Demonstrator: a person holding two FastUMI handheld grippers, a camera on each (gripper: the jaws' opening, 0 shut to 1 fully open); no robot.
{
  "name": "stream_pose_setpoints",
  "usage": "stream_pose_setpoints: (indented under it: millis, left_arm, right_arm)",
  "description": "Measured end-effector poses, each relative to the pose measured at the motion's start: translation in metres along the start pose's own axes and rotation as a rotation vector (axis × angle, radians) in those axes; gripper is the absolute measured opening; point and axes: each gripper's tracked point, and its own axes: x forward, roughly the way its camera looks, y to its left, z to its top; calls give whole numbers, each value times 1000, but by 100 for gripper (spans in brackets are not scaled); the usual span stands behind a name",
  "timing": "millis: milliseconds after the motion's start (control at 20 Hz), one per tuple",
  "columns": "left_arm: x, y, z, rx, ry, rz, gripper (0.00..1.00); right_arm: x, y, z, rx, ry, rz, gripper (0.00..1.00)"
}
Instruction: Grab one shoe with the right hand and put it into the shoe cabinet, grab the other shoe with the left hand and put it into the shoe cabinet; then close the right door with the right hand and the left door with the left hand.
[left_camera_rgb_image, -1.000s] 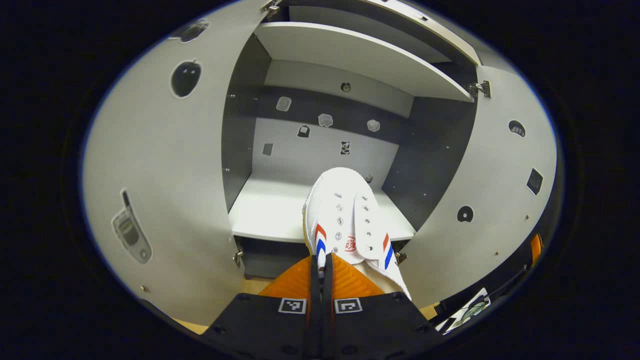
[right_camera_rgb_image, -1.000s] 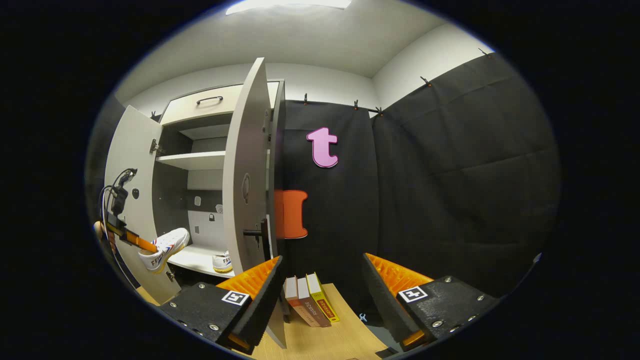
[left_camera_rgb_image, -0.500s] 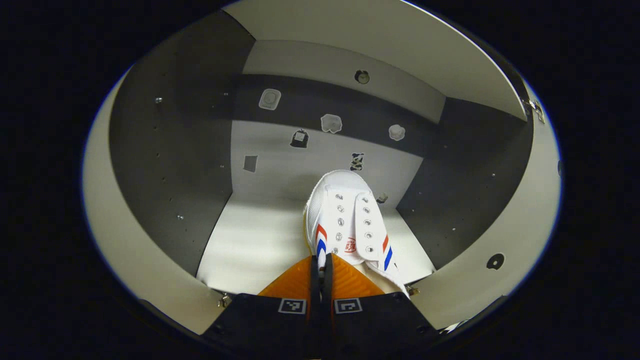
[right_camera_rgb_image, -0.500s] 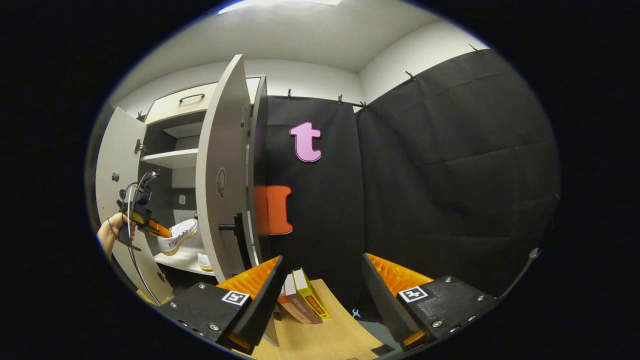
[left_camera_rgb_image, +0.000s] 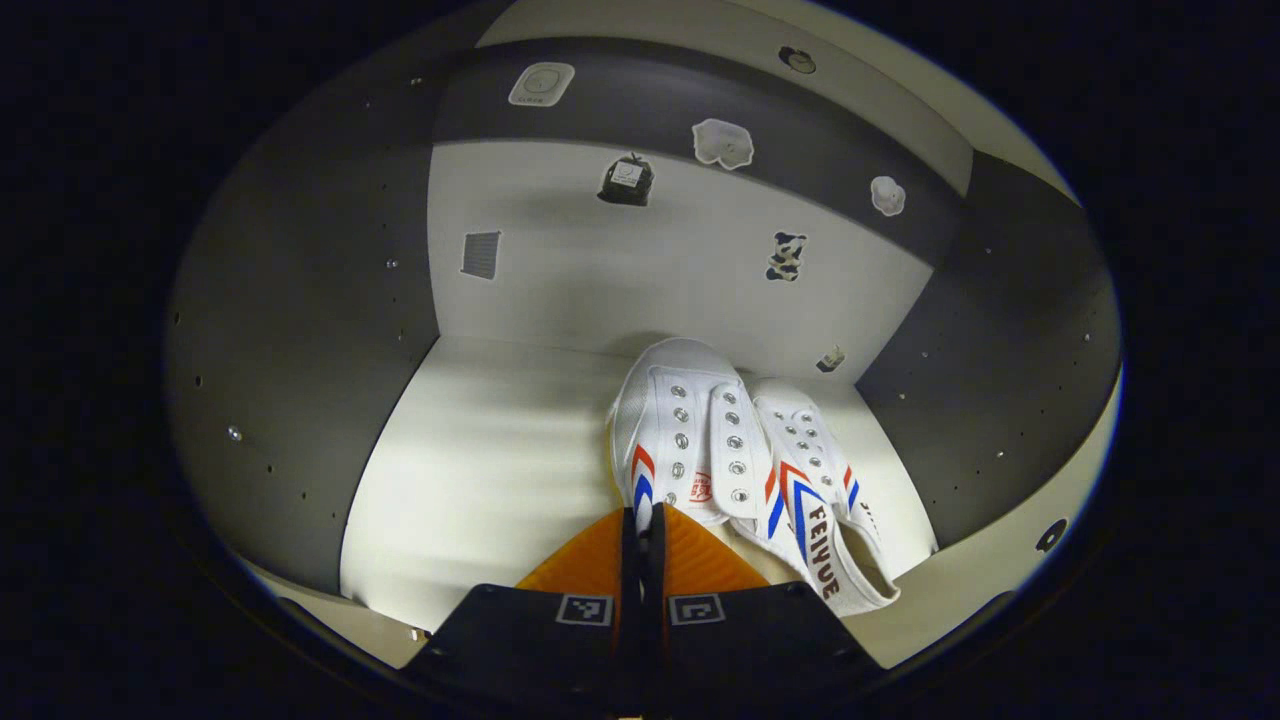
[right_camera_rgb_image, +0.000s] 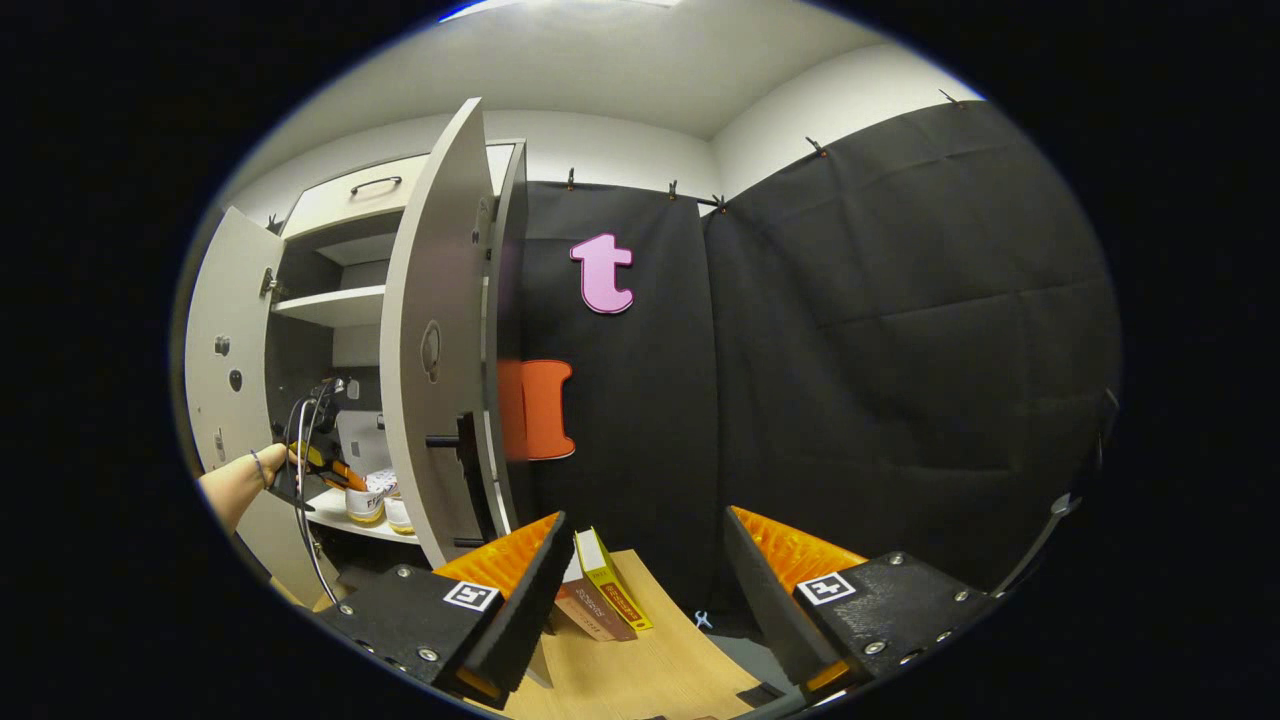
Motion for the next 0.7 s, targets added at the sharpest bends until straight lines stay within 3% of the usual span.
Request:
stream_pose_setpoints:
  millis: [200, 250, 300, 350, 500, 600, 700]
  left_arm:
    - [3, 7, -8, -8, 26, 22, 7]
    - [3, 3, -3, -15, -1, 1, 11]
    - [-1, -1, 3, -26, -37, -10, 22]
    - [-6, -3, 8, -21, -62, -12, 27]
    - [-39, -21, 18, 12, -118, -41, 33]
    - [-66, -37, 25, 30, -186, -61, 73]
    - [-100, -52, 27, 51, -250, -79, 96]
  right_arm:
    - [1, 7, -1, -10, 13, 18, 93]
    - [2, 10, -2, -13, 18, 26, 93]
    - [3, 14, -4, -16, 24, 35, 93]
    - [5, 19, -5, -21, 28, 50, 93]
    - [10, 34, -11, -25, 40, 98, 93]
    - [13, 41, -10, -20, 43, 133, 93]
    - [19, 50, -10, -18, 46, 167, 93]
